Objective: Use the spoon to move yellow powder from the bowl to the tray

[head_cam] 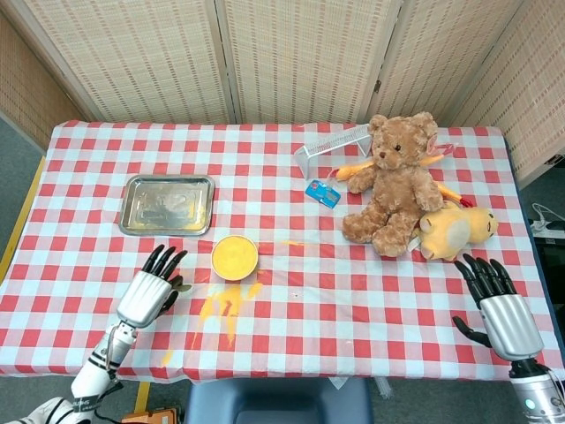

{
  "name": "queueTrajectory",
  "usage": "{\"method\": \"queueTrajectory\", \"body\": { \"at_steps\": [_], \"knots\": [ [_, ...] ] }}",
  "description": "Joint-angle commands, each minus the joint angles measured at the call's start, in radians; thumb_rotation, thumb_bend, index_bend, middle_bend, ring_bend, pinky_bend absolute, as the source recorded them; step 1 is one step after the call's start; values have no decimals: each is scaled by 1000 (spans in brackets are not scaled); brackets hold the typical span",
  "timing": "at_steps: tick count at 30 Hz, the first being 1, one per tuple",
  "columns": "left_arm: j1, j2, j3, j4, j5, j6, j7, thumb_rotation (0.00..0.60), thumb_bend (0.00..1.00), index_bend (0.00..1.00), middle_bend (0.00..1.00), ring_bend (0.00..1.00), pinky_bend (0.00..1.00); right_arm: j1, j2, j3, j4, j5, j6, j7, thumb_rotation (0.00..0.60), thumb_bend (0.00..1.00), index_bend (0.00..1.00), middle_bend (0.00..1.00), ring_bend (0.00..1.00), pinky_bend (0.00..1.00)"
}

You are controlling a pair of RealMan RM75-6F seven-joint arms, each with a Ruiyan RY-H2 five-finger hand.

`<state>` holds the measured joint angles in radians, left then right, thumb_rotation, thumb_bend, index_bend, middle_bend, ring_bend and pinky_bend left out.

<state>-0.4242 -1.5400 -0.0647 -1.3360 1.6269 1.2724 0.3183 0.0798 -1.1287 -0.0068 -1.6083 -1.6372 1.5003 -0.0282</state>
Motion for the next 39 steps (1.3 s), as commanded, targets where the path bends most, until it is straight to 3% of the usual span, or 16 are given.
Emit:
{"method": "queueTrajectory", "body": {
  "at_steps": [1,12,23,39],
  "knots": [
    [-54,-14,-44,-53,-33,-59,78,600,552,662,84,0,45,-1,4,1,1,3,0,5,600,147,0,0,0,0],
    [-191,-91,-126,-123,-119,-183,312,600,553,670,90,0,44,3,12,6,3,22,-16,22,600,147,0,0,0,0],
    [-311,-238,-187,22,-273,-268,573,600,552,682,102,0,44,5,23,5,0,20,-18,42,600,147,0,0,0,0],
    [-360,-273,-159,133,-356,-279,603,600,552,682,102,0,44,7,24,11,2,30,-22,47,600,147,0,0,0,0]
  ]
}}
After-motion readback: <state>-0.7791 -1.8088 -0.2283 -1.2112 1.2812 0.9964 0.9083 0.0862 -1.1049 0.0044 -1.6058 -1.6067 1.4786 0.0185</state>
